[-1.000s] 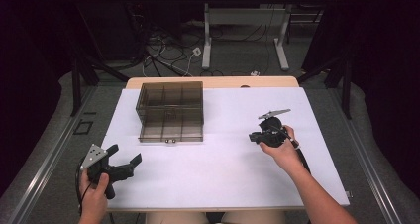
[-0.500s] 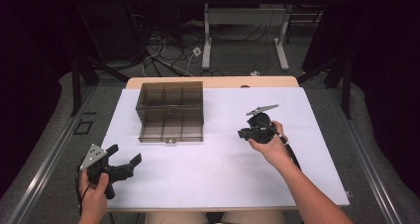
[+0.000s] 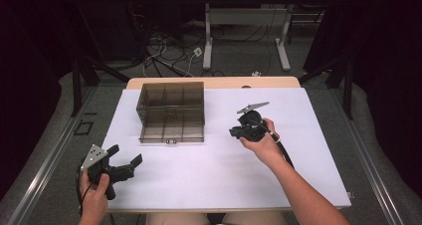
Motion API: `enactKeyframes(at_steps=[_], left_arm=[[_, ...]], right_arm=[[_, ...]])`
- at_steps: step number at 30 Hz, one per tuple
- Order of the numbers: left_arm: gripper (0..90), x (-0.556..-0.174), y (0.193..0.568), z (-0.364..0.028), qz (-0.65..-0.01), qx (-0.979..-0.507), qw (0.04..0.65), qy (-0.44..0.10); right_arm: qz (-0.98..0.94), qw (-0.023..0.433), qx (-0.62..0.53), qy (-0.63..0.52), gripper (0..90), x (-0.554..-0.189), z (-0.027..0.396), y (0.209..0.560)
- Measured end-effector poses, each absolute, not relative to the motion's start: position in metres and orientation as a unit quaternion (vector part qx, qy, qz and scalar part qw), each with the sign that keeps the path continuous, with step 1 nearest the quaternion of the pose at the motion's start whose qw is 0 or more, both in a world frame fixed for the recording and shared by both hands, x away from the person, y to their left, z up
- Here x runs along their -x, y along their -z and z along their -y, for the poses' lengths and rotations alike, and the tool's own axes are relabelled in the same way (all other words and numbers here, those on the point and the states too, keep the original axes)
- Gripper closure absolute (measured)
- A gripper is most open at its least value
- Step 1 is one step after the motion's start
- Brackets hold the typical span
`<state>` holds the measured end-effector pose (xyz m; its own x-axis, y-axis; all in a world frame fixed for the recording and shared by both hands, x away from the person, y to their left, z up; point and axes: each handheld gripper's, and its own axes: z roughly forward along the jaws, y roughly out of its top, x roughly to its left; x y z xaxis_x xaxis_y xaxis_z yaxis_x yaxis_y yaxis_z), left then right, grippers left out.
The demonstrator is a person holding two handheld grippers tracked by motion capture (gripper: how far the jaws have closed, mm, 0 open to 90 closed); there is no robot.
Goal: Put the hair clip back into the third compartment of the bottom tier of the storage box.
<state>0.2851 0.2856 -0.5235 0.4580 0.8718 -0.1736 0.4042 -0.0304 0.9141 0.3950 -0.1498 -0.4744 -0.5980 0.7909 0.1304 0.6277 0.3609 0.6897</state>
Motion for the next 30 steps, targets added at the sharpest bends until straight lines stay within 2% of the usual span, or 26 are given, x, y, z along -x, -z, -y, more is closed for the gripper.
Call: enactKeyframes(at_steps=[30], left_arm=[[0.4, -0.284, 0.523, -0.286, -0.469, -0.680, 0.517, -0.224]], right_arm=[[-0.821, 0.112, -0.414, -0.377, 80.2, -0.406, 0.107, 0.468]])
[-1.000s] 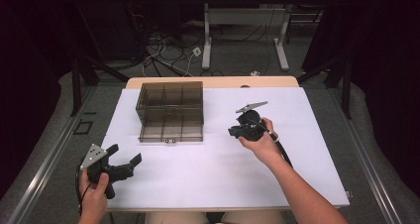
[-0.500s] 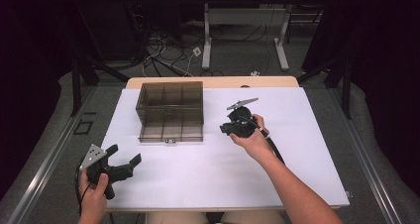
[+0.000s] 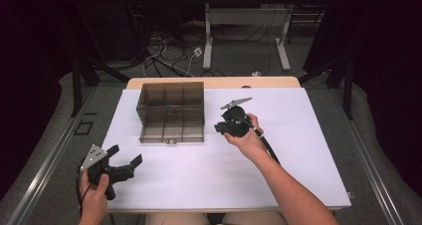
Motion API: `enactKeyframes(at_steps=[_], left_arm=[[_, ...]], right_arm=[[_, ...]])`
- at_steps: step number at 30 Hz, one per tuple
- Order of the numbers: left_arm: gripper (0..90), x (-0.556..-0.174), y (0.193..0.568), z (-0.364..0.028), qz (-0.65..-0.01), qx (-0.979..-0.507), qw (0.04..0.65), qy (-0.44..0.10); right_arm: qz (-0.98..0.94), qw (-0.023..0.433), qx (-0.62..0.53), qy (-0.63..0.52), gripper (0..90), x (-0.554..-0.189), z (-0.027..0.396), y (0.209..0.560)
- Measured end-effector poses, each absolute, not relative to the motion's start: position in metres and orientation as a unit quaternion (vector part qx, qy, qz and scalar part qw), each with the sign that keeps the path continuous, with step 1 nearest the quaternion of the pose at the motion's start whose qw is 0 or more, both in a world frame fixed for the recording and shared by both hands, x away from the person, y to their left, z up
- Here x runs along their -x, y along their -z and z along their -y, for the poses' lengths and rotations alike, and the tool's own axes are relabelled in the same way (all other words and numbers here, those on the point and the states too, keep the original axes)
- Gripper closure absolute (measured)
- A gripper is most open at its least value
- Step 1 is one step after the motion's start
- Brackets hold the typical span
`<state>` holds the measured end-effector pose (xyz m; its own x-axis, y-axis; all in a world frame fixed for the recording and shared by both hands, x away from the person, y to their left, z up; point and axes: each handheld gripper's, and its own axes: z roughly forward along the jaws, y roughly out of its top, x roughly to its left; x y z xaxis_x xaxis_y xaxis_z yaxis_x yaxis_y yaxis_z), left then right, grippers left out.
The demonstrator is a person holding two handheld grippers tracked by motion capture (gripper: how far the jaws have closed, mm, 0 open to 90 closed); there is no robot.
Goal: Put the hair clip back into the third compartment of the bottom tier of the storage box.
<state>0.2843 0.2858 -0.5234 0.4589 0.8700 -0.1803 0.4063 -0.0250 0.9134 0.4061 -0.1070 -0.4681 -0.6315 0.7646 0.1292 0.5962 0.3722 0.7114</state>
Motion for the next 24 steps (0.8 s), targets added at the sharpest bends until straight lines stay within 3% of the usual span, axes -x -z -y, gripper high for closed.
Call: enactKeyframes(at_steps=[24], left_arm=[[0.5, -0.284, 0.524, -0.286, -0.469, -0.679, 0.519, -0.223]], right_arm=[[-0.817, 0.120, -0.402, -0.397, 80.2, -0.410, 0.077, 0.476]])
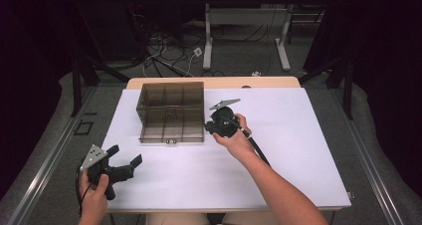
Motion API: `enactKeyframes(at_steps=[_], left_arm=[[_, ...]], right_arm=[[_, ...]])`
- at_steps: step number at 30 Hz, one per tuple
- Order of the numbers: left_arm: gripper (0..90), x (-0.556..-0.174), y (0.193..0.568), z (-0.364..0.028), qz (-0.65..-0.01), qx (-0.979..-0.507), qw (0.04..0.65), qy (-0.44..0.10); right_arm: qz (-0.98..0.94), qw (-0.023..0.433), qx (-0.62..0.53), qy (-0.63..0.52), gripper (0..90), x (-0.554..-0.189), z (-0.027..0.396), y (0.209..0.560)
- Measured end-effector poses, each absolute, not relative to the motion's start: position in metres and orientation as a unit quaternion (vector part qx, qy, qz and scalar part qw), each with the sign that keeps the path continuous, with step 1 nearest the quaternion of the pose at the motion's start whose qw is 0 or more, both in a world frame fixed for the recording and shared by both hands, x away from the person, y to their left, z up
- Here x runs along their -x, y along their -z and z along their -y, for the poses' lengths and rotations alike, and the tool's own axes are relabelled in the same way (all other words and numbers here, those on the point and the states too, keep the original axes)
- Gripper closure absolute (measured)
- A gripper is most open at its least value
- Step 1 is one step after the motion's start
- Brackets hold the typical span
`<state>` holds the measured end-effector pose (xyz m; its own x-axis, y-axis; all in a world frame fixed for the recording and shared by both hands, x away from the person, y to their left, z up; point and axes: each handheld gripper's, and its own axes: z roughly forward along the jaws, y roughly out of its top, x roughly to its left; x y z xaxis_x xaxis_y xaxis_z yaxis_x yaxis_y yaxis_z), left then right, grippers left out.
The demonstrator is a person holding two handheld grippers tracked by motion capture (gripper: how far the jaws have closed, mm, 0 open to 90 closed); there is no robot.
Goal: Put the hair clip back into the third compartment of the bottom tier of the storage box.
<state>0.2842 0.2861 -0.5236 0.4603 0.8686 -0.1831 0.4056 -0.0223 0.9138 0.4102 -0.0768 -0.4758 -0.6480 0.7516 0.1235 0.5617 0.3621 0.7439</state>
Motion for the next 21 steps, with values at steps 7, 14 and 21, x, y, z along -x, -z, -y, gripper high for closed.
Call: enactKeyframes(at_steps=[7, 14, 21], left_arm=[[0.4, -0.284, 0.524, -0.286, -0.468, -0.680, 0.518, -0.223], [0.5, -0.284, 0.524, -0.286, -0.469, -0.680, 0.518, -0.222], [0.5, -0.284, 0.524, -0.287, -0.469, -0.680, 0.518, -0.222]], right_arm=[[-0.812, 0.123, -0.399, -0.408, 80.2, -0.412, 0.069, 0.481], [-0.820, 0.119, -0.395, -0.397, 80.2, -0.414, 0.064, 0.484], [-0.814, 0.118, -0.397, -0.406, 80.2, -0.418, 0.059, 0.489]])
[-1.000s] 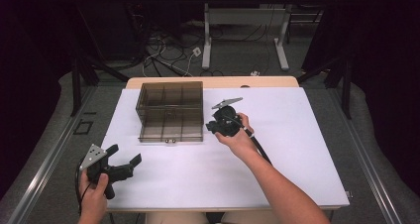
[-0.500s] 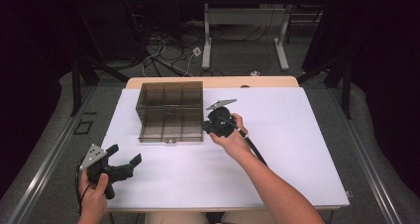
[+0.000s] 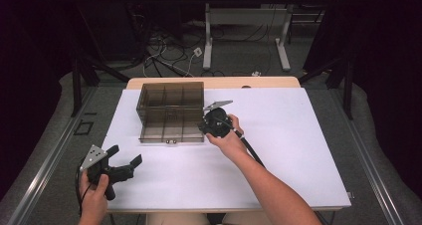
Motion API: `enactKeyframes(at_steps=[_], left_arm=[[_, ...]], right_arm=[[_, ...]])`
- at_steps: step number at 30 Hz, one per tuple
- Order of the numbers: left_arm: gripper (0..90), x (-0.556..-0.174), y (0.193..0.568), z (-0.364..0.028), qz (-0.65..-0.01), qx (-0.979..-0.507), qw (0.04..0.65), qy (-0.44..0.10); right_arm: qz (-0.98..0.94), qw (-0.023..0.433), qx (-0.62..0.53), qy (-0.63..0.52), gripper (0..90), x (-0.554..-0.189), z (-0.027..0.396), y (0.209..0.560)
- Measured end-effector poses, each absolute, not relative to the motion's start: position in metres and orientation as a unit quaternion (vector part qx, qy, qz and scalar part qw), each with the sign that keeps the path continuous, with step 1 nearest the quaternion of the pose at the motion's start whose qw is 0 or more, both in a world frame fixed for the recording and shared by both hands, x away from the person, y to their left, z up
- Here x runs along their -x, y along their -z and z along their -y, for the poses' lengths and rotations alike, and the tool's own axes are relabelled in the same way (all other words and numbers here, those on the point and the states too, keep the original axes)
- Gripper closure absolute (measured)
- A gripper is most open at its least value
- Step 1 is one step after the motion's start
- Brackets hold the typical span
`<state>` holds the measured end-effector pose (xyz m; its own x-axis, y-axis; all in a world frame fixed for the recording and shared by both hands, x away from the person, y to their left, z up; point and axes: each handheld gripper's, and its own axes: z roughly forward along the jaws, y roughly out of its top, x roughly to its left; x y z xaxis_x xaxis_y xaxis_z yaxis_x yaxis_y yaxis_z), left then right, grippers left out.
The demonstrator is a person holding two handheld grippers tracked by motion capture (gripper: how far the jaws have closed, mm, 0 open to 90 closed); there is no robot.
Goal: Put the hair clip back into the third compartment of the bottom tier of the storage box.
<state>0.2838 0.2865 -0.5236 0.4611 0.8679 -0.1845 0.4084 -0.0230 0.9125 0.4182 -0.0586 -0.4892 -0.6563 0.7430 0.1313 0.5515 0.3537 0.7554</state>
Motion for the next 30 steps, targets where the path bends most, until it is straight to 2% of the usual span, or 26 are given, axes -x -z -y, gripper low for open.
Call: enactKeyframes(at_steps=[30], left_arm=[[0.5, -0.284, 0.524, -0.287, -0.469, -0.680, 0.518, -0.221]], right_arm=[[-0.820, 0.121, -0.396, -0.395, 80.2, -0.431, 0.040, 0.516]])
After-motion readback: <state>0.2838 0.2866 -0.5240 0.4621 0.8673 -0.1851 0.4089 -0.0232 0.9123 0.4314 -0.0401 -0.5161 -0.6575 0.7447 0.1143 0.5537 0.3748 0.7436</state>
